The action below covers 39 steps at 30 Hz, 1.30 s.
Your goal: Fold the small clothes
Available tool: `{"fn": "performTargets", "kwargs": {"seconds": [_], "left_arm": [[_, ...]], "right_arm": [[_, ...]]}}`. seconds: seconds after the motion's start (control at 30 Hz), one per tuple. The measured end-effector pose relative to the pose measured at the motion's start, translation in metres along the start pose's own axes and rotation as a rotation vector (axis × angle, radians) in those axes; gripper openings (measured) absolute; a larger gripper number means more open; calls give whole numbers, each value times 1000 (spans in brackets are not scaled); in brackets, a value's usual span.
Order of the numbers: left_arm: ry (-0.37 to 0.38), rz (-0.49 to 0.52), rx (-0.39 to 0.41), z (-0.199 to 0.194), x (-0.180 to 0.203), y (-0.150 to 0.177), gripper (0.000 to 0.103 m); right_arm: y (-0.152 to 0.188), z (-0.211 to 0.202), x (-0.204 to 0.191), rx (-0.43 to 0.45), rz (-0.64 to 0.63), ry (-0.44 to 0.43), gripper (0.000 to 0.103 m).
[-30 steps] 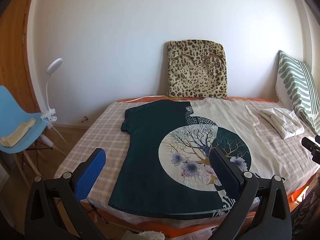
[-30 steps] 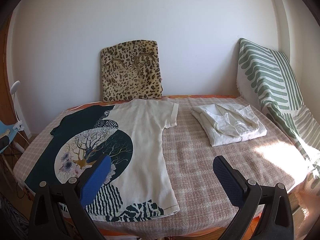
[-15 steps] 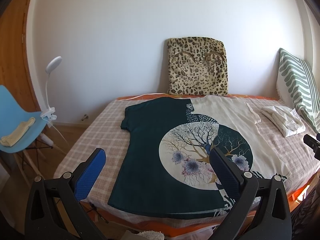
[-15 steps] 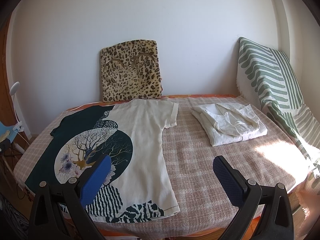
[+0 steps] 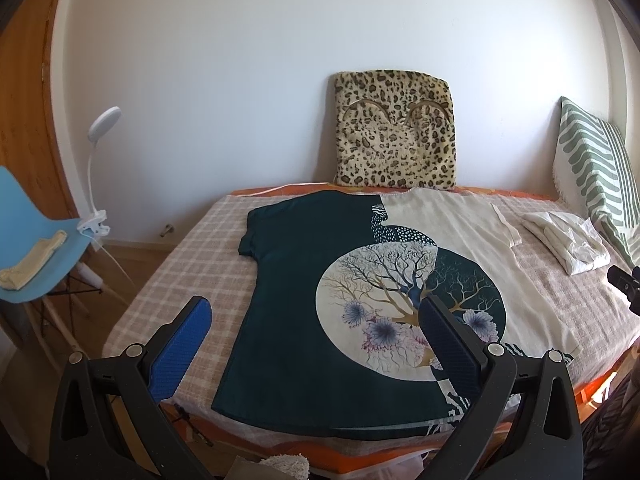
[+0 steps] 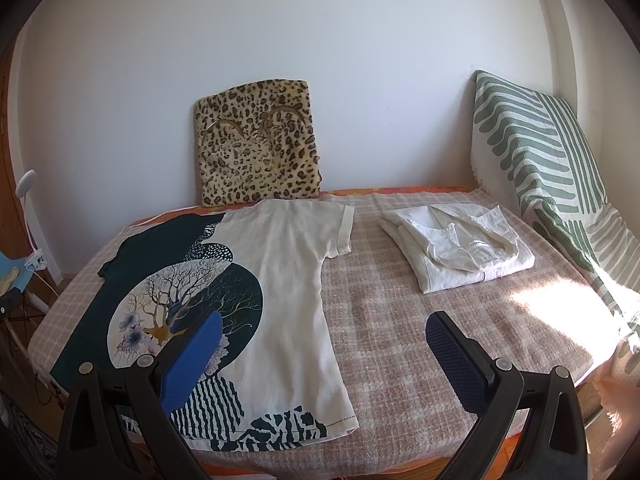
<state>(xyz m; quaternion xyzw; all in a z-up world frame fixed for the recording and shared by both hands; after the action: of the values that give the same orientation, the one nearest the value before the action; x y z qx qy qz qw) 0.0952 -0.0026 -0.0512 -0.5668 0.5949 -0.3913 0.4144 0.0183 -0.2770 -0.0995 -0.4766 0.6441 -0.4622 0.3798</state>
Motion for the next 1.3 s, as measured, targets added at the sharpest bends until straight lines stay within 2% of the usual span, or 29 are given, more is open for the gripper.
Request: {"fn": "performTargets", "kwargs": {"seconds": [0.27,0.43,0.53,0.77,0.87,0.97,1.07,1.17,1.3], "left_arm": [[-10,-5,-15,9,-7,6,103],[2,-87,-48,17,-22,12,103],[-5,-100,-52,21,-31,14,103],[-38,-63,-134,40,-63,37,103],[-6,-65,-198,49,-76,54,102],[10,-35,-245,55,-85,71,97],[23,-30,-287,61,-93,86,97],[73,-86,-337,66,-97,101,91],[108,-101,-396,75,-96,120,76]], "right_arm": [[-7,9,-9,0,-8,-22,103],[-11,21,-21,-10,-13,-49,103],[-13,30,-28,-19,-6,-67,103],[-30,55,-51,-40,8,-135,103],[-44,69,-67,-38,9,-170,102],[-61,83,-88,-44,7,-211,100],[-76,95,-115,-39,-7,-263,98],[-90,104,-145,-28,-25,-324,97],[-100,117,-188,-29,-62,-405,97]]}}
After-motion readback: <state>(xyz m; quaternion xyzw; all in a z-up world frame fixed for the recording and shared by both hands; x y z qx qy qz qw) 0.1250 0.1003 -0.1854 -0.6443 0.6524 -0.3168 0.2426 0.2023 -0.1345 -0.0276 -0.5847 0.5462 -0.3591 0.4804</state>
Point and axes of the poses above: each gripper's, at about its wrist camera, not at the fingertips, and z roughly the way its jaws point, x to its right, y to its underside, the point moved 10 cm from there along z, roughly the way its jaws point, and after that the axes turned 10 degrees about x, right-handed, at the moved point
